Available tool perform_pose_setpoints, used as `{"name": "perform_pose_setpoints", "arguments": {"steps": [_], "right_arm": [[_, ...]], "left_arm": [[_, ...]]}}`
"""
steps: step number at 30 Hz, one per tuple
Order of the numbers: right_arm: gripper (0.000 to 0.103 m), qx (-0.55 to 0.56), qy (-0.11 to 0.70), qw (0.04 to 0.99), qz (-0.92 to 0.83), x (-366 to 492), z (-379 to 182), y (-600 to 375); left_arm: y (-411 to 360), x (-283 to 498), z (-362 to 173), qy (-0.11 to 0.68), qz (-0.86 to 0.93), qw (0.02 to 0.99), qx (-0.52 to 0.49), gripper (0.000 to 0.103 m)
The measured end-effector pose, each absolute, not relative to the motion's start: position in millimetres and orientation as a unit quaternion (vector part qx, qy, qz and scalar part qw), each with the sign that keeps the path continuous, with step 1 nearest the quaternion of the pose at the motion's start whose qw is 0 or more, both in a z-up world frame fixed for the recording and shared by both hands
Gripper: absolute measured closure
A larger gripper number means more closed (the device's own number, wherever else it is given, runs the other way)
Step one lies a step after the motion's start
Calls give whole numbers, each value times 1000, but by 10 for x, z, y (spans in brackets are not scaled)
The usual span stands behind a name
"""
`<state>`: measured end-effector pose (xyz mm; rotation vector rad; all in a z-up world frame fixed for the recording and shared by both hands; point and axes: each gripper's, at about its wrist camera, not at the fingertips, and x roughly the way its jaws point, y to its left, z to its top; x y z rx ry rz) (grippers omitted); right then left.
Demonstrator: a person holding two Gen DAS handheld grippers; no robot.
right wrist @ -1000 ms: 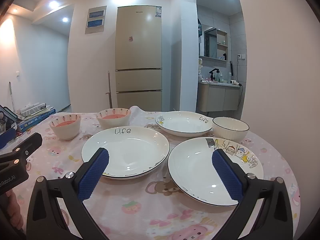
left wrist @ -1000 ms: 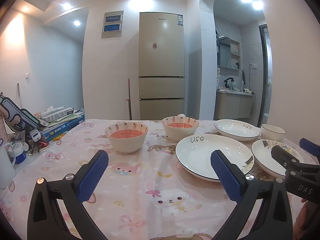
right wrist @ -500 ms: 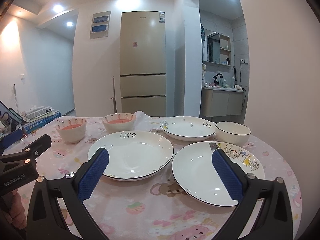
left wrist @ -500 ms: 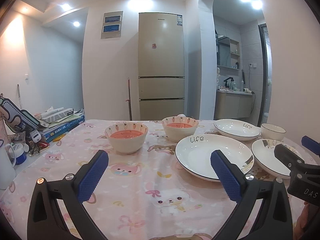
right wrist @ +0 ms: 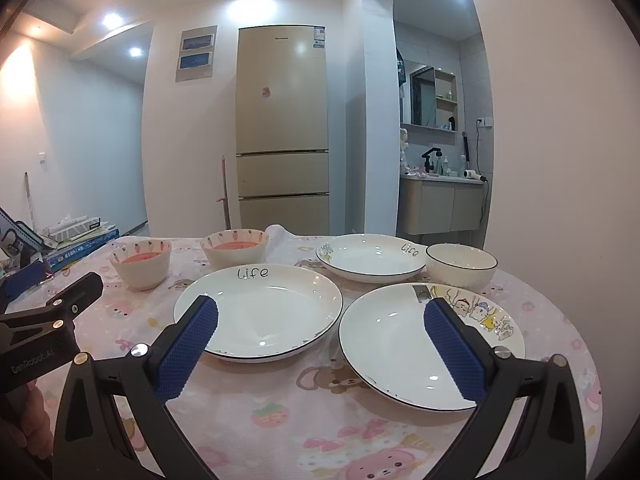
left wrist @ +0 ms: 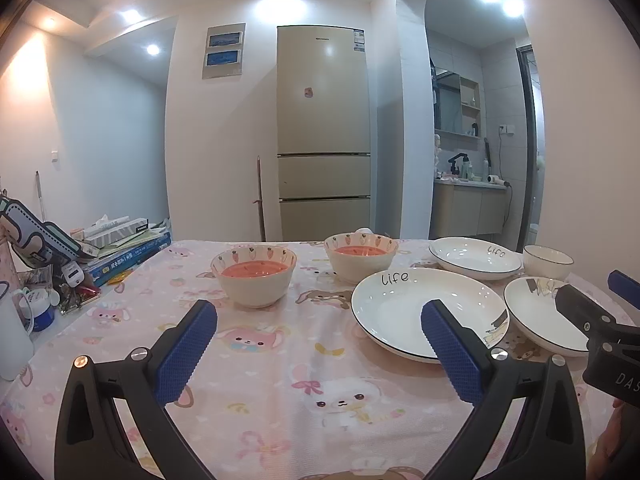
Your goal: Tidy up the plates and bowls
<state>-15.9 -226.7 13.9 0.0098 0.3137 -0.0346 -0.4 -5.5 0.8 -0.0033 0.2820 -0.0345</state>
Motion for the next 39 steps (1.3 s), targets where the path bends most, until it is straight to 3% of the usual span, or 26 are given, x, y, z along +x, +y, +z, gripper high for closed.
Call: {"name": "perform_pose_setpoints", "arguments": {"steps": [39], "right_arm": [[0, -4, 170, 985, -17, -90, 89, -2253]], "left_arm": [[-67, 4, 1, 139, -12, 990, -3, 0]]}}
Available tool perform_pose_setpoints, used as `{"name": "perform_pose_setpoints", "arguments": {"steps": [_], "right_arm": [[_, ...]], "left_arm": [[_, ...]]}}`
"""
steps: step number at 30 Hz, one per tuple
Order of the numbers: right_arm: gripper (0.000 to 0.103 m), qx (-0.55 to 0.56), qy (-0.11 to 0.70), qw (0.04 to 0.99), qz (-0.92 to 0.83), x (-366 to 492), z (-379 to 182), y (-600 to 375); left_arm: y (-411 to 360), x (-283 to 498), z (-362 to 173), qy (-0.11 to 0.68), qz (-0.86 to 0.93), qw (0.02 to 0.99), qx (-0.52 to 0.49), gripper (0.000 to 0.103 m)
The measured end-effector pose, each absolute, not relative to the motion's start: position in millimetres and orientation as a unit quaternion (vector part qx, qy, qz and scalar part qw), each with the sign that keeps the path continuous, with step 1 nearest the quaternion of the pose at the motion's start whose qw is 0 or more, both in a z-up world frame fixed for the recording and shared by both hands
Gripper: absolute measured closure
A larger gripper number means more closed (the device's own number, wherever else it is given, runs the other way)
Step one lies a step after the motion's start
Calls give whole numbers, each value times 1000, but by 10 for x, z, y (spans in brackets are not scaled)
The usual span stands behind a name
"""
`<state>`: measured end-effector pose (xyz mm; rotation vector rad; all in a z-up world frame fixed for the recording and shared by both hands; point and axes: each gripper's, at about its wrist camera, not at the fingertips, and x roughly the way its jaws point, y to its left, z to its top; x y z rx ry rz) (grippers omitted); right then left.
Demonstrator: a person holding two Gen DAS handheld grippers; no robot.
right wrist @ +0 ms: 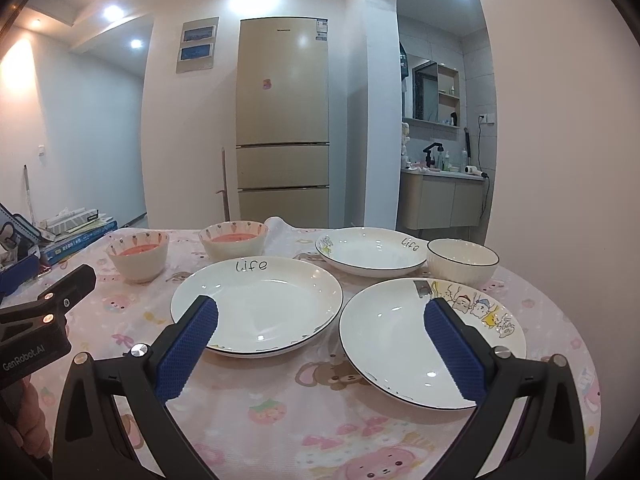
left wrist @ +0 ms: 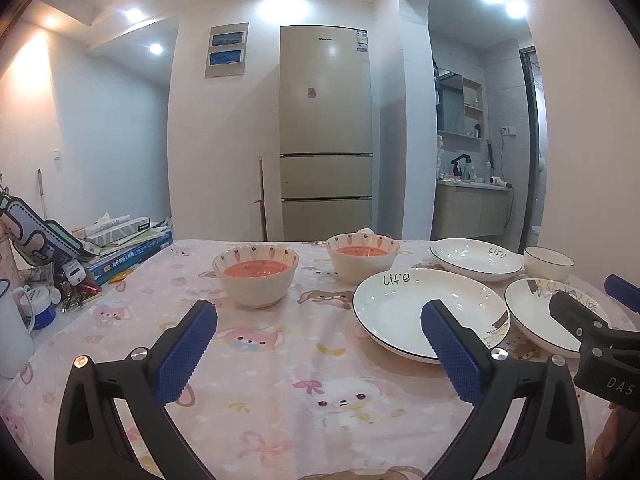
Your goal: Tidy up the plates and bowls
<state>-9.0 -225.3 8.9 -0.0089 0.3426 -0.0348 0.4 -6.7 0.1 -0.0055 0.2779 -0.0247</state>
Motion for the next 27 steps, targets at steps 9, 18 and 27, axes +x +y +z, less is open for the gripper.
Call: {"name": "perform_pose_setpoints", "arguments": {"steps": [9, 18, 27], "right_arm": [[0, 7, 191, 981, -21, -9, 65, -2299], [0, -3, 182, 983, -18, -45, 73, -2256], [0, -3, 185, 983, -15, -45, 72, -2263]], "left_arm": [[-58, -8, 2, 139, -9, 990, -7, 0], [-59, -9, 7, 140, -8, 990, -8, 0], [-61, -9, 5, 140, -8, 990, -8, 0]]}}
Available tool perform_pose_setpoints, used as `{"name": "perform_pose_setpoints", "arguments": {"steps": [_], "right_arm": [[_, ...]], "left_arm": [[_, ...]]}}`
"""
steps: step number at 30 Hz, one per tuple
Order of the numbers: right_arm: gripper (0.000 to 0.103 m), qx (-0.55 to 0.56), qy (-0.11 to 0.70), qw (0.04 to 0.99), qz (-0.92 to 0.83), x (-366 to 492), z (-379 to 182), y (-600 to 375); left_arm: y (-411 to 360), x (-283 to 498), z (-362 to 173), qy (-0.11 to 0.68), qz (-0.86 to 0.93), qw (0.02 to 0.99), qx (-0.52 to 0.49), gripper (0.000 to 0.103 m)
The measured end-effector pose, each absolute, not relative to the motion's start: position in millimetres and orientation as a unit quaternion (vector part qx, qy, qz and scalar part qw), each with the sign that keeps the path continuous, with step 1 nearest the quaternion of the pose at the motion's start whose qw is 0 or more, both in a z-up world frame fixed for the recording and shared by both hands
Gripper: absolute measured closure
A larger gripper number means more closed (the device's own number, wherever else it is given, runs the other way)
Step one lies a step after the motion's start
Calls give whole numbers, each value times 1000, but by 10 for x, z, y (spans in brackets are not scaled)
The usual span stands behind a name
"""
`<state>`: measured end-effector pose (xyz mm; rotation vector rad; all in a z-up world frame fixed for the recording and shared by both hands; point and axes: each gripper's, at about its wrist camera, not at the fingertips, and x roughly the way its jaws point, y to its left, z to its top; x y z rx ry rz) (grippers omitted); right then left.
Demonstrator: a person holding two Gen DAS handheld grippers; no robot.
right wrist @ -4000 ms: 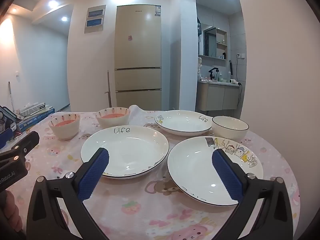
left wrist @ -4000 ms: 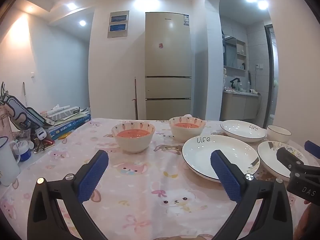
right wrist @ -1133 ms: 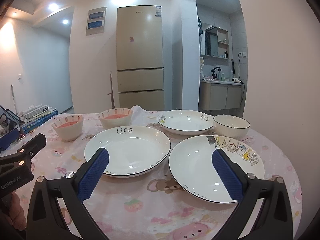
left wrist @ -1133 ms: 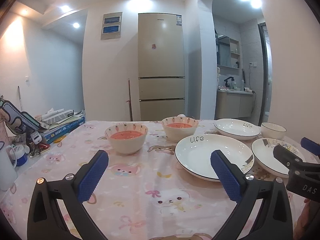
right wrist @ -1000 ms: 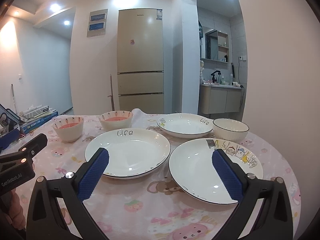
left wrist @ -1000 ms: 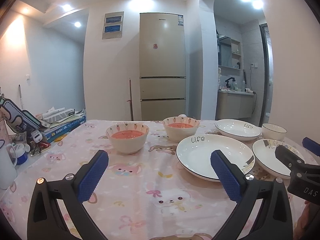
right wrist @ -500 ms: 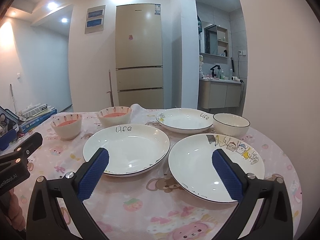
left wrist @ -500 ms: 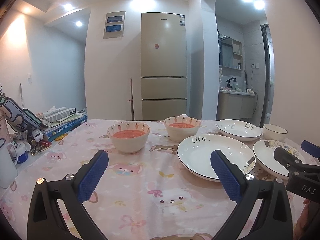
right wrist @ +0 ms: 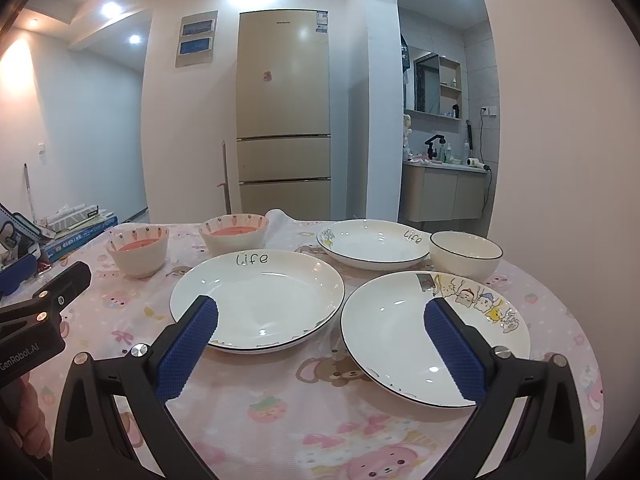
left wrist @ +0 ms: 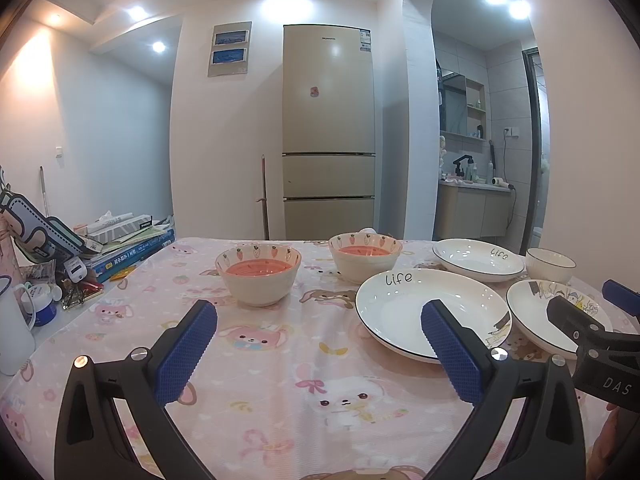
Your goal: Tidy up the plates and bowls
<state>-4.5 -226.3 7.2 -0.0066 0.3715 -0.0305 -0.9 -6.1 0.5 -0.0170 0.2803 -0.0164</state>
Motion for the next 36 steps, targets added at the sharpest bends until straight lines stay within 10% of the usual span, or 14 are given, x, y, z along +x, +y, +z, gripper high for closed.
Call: {"name": "perform_pose_setpoints", "arguments": {"steps": [36], "right_arm": [[0, -4, 179, 984, -12, -52, 84, -2242]], "left_arm": [[-65, -11, 9, 140, -3, 990, -7, 0]]}}
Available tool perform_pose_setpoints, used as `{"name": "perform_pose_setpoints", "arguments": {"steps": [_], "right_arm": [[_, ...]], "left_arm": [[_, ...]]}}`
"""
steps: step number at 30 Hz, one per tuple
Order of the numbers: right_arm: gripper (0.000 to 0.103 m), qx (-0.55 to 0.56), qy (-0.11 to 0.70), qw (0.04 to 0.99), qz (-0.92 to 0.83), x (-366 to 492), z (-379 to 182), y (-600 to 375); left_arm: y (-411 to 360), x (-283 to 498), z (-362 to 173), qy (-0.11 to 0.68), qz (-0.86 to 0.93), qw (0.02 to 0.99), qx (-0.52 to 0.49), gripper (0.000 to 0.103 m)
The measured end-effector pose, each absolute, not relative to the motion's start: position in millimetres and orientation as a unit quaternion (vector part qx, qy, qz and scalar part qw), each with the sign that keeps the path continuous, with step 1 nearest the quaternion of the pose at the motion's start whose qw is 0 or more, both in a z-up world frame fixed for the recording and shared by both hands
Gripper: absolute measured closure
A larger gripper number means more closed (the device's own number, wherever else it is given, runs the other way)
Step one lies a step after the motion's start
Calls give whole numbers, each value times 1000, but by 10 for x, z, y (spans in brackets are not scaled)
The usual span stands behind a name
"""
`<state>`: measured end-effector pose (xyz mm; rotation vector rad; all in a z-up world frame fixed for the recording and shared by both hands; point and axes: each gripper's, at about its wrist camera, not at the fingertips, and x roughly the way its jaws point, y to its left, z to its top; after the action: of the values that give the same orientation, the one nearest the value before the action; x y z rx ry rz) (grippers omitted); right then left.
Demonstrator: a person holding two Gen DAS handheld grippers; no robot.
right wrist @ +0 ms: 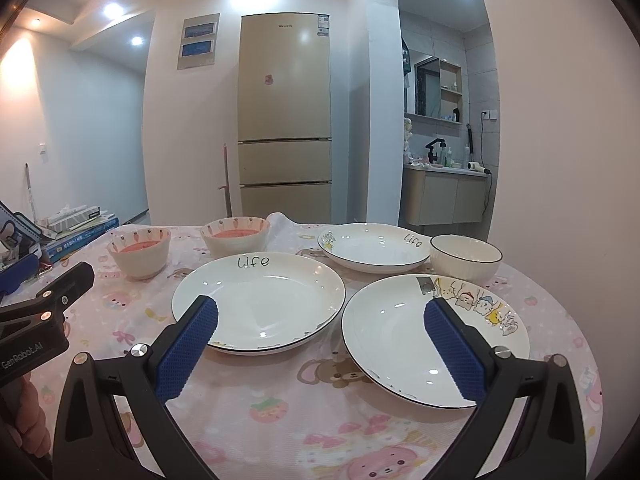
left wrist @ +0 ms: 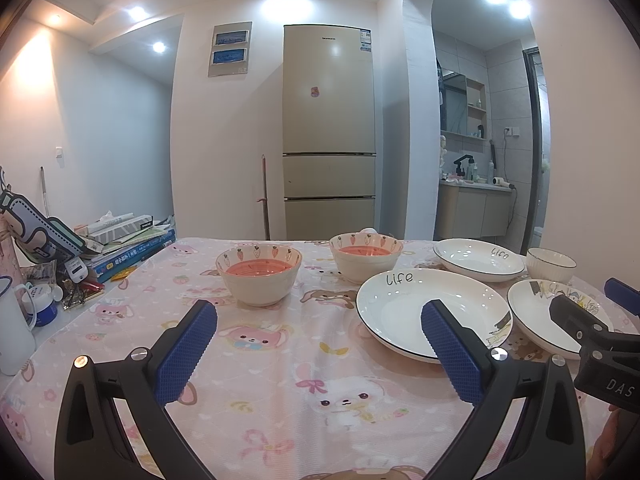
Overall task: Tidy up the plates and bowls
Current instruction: 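Move both grippers down to the rim of the cartoon-rimmed white plate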
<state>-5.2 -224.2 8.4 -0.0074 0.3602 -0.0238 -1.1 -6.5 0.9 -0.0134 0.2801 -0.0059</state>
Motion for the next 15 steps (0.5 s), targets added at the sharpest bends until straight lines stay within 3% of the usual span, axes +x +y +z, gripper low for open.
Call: {"name": "perform_pose_setpoints", "arguments": {"steps": [15], "right_arm": [[0, -42, 131, 989, -51, -349, 576, -2277]], "left_arm": [[-186, -393, 570, 90, -8, 996, 10, 0]]}}
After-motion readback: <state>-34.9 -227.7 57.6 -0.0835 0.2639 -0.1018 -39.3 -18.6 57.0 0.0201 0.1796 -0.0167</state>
